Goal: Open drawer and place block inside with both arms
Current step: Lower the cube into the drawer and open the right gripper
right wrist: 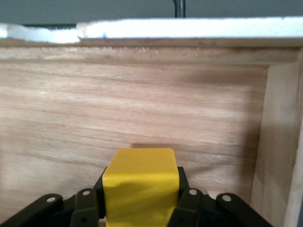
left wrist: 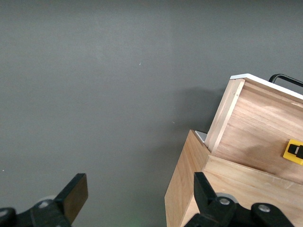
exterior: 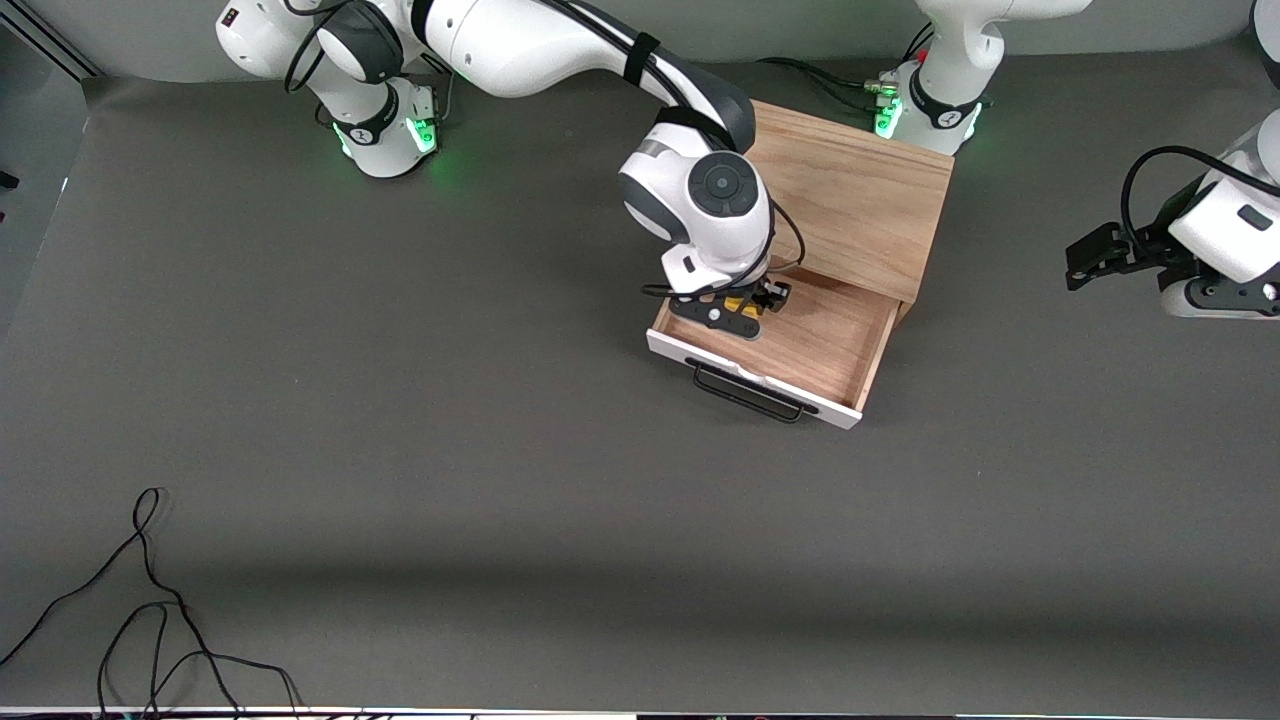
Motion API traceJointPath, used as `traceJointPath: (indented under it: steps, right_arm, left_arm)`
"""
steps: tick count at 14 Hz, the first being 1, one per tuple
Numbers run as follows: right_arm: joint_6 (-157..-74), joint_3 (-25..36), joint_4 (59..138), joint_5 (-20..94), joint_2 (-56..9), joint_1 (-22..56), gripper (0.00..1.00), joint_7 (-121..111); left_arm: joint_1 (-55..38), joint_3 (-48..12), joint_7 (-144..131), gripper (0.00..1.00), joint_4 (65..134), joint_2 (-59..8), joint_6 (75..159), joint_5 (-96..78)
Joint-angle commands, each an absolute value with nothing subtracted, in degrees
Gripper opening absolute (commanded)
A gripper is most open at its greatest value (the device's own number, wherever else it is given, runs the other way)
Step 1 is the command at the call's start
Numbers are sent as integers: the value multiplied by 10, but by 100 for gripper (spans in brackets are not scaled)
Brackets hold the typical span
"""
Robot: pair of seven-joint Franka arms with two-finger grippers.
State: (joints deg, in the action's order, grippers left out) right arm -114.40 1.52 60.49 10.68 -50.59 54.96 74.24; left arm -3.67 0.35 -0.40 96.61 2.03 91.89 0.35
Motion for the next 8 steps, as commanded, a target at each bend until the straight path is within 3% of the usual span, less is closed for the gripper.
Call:
traceJointPath:
  steps: [1,2,8]
  right_arm:
    - [-1141,19,579,90,-520,559,61,770]
    - [-1141,19,579,70,-520,567,98,769]
    - [-1132,21,577,46,-490,559,100,764]
  left_arm:
    - [-35,3,7,100,947,13,905,1]
    - [-35,3,6,100,947,13,906,1]
    - [-35,3,7,100,947,12,906,1]
